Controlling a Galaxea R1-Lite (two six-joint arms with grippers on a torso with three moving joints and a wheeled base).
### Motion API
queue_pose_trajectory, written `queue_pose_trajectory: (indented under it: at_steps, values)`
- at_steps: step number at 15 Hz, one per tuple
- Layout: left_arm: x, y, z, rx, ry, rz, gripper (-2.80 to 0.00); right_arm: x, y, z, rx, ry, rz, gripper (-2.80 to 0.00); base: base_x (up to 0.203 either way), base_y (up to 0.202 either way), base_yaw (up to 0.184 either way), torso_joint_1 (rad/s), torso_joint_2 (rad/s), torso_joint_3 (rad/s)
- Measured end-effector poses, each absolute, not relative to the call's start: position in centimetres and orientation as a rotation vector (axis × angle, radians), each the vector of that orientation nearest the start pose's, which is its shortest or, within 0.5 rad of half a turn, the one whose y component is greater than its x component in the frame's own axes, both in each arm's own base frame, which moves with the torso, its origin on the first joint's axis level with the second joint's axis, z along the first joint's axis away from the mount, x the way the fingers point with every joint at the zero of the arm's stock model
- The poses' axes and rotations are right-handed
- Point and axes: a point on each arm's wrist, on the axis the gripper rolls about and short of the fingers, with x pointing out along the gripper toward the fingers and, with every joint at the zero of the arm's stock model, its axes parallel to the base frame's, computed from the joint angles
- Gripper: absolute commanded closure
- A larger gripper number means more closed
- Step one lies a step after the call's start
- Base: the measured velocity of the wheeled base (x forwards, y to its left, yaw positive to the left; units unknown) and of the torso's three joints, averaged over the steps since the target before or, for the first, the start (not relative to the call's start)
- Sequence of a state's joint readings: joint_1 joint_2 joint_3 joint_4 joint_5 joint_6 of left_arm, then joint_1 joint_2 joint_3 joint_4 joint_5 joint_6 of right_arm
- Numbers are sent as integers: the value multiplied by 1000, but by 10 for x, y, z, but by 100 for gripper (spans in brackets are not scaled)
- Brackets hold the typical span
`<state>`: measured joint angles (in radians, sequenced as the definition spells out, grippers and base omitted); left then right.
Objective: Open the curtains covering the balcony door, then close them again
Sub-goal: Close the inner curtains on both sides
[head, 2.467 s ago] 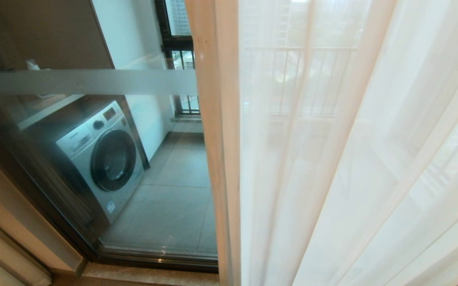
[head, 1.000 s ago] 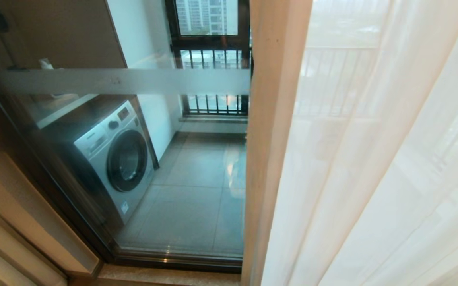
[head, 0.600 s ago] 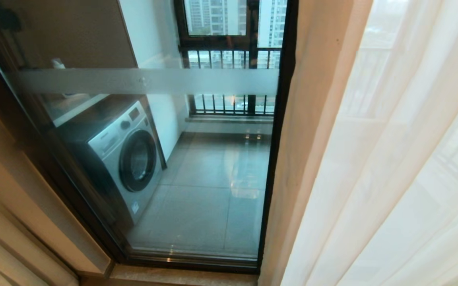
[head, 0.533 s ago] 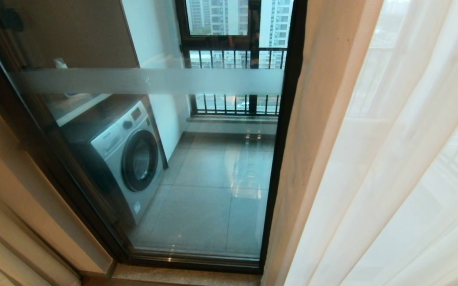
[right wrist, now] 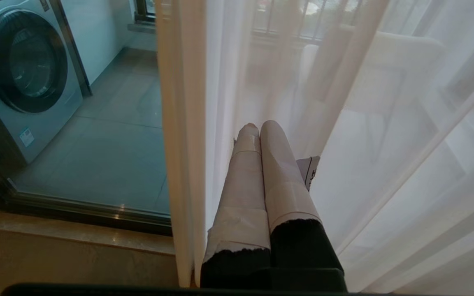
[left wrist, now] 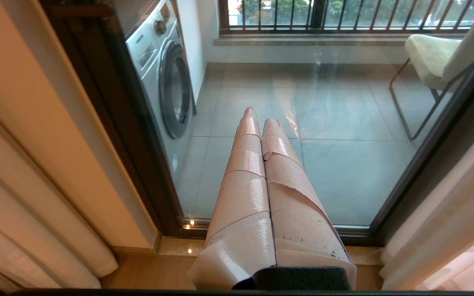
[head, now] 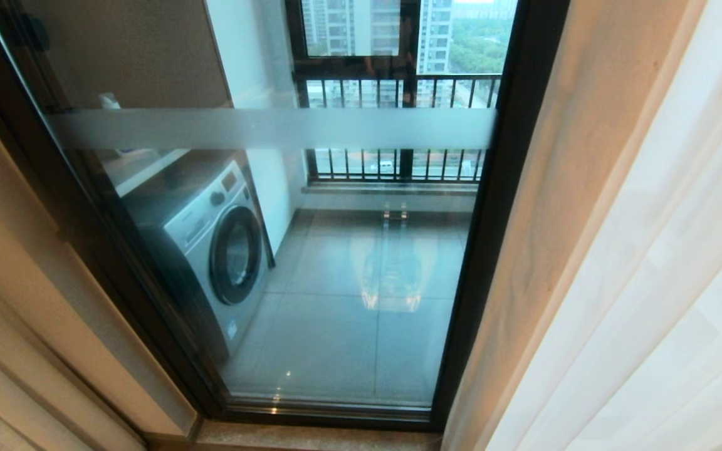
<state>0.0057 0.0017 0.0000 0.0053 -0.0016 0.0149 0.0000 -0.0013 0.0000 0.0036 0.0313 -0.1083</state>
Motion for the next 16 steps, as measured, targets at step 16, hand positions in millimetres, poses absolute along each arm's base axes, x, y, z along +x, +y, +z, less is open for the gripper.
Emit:
queue_pose_trajectory:
  at_steps: [16]
  values:
    - [-23,0,75,16,8,4,0,-23,1,75,-108,1,32,0,0,184,2,2,2,3]
